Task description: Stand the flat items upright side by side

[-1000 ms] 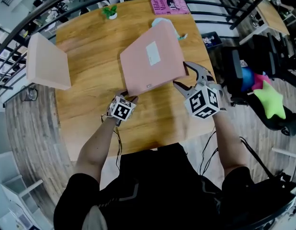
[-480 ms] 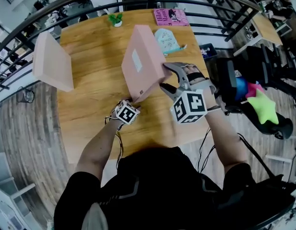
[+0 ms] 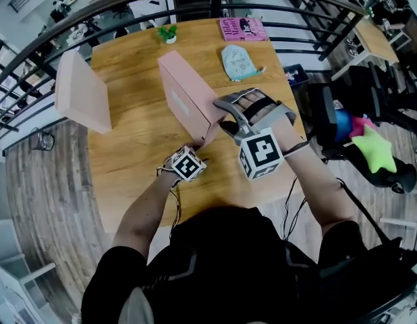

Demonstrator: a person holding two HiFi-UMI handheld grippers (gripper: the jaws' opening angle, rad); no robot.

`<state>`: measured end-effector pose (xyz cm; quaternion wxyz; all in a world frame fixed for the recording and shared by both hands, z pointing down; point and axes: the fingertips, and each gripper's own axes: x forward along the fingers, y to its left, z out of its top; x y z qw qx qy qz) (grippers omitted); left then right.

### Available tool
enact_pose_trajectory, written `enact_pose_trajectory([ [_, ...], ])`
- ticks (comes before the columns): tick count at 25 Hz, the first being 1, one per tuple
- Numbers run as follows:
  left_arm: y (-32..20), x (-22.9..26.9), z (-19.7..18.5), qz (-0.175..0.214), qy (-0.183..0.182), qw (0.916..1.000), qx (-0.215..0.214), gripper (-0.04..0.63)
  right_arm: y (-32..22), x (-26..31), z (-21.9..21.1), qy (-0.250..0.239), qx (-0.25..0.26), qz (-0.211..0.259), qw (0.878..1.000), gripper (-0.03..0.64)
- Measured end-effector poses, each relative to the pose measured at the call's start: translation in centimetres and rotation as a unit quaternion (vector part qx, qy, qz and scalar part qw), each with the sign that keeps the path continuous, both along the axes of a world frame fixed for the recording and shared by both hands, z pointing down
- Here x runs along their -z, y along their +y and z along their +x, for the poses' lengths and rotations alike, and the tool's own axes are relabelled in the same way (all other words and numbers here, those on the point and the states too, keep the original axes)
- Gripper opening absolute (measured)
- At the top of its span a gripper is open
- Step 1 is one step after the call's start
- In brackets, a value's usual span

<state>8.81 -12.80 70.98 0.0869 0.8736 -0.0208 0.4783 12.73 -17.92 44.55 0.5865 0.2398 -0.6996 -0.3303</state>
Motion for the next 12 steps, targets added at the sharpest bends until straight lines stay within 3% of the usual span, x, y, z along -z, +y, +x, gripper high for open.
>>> enact_pose_trajectory([
  [7, -1.2, 5.4, -1.9, -0.014, 0.093, 0.9908, 0.096, 0.261, 0.0, -0.1, -1.7, 0.006, 0.021, 0.003, 1.0, 0.302],
  [10, -1.2, 9.2, -3.0, 0.005, 0.136, 0.9846, 0.11, 0.261, 0.2, -0.3, -1.6, 0.001, 0.018, 0.0, 1.0, 0.304],
  [12, -2.1, 12.6, -4.0, 0.04, 0.175, 0.9743, 0.136, 0.259, 0.3, -0.2, -1.5, -0.011, 0.009, 0.0, 1.0, 0.31],
])
